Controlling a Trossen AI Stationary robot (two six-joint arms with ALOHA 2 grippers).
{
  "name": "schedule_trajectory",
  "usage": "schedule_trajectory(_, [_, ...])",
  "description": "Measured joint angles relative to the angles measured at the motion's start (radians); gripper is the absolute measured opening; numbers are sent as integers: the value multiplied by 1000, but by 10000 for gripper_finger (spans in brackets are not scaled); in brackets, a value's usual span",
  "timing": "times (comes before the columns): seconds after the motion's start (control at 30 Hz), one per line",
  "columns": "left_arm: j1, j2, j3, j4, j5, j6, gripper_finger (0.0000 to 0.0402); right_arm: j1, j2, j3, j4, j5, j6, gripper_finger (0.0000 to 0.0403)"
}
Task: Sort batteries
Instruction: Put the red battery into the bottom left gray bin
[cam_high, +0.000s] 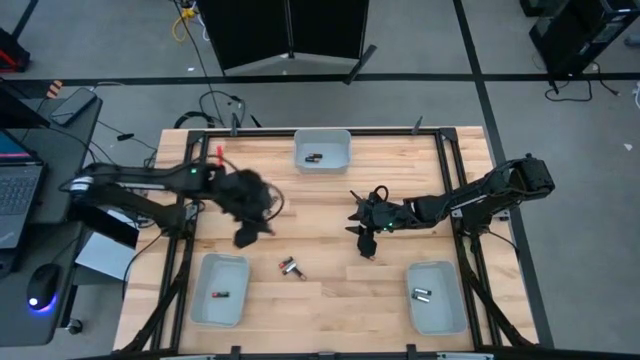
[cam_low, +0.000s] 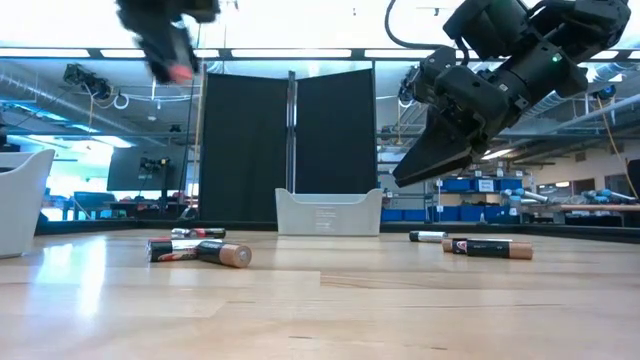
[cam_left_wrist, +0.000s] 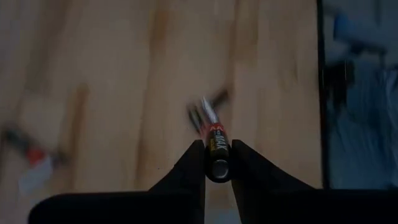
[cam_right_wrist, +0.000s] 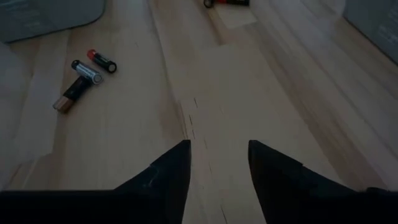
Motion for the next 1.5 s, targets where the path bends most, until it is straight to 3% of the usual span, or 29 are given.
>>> schedule_trajectory(0.13, [-145, 2, 74, -235, 13, -189, 56, 0, 0, 0, 0, 0, -7, 169])
schedule_trajectory(0.27, [-288, 32, 63, -376, 75, -405, 56, 0, 0, 0, 0, 0, -22, 169])
schedule_trajectory(0.4, [-399, 81, 15, -387, 89, -526, 56, 0, 0, 0, 0, 1, -32, 169])
schedule_trajectory(0.57, [-463, 144, -78, -298, 86, -601, 56, 0, 1, 0, 0, 1, -52, 168])
schedule_trajectory(0.77, [-480, 255, -147, -230, 93, -588, 56, 0, 1, 0, 0, 1, -59, 167])
schedule_trajectory(1.07, [-471, 427, -150, -231, 110, -492, 56, -4, 1, 0, 0, 1, -60, 167])
schedule_trajectory(1.3, [-470, 477, -150, -205, 120, -449, 56, -4, 1, 0, 0, 1, -60, 167])
schedule_trajectory(1.5, [-468, 473, -126, -216, 117, -450, 115, -4, 1, 0, 0, 1, -60, 167])
